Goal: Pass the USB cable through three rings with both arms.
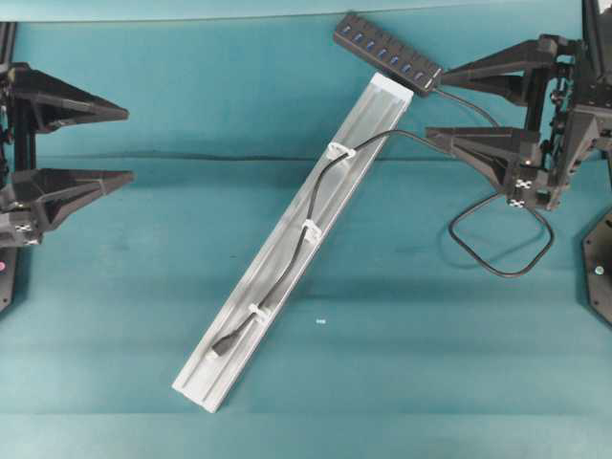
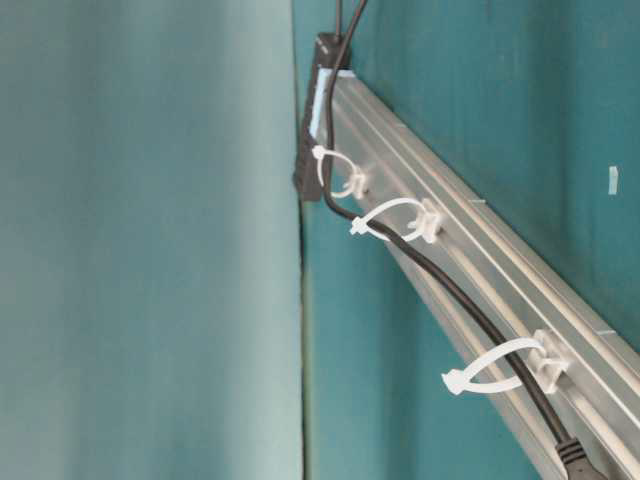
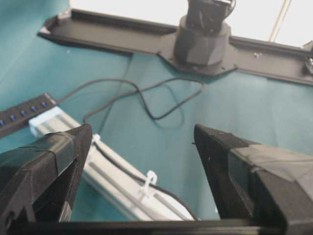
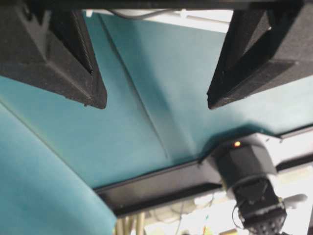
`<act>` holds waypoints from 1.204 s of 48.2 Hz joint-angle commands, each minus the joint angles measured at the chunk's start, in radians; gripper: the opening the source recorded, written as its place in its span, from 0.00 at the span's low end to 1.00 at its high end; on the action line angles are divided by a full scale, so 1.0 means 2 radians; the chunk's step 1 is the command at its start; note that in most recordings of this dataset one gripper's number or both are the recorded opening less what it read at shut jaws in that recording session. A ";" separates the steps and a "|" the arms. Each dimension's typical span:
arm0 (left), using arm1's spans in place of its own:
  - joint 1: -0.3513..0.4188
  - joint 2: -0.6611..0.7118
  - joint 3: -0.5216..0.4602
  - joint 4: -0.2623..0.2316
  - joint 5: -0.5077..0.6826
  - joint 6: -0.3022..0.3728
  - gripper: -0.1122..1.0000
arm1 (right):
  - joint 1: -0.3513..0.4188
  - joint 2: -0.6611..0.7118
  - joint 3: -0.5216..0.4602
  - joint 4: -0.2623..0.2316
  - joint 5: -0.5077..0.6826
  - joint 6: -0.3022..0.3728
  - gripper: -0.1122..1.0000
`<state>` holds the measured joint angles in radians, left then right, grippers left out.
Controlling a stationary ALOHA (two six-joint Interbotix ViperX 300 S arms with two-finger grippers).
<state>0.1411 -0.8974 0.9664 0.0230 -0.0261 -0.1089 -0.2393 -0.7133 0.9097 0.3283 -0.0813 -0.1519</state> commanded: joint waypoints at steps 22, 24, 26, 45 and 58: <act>-0.001 -0.013 -0.006 0.002 -0.029 0.001 0.93 | -0.001 -0.005 0.004 0.000 -0.001 0.004 0.91; -0.002 -0.013 -0.005 0.002 -0.029 0.000 0.93 | -0.001 -0.007 0.005 0.000 -0.002 0.004 0.91; -0.001 -0.013 -0.006 0.002 -0.030 -0.001 0.93 | -0.001 -0.009 0.005 0.000 -0.001 0.004 0.91; -0.002 -0.014 -0.005 0.002 -0.033 -0.001 0.93 | -0.001 -0.032 0.018 0.000 -0.001 0.004 0.91; -0.002 -0.015 -0.006 0.002 -0.033 0.001 0.93 | 0.001 -0.052 0.025 0.000 -0.001 0.004 0.91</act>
<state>0.1396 -0.9281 0.9649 0.0230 -0.0813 -0.1089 -0.2408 -0.8145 0.9633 0.3283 -0.0782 -0.1519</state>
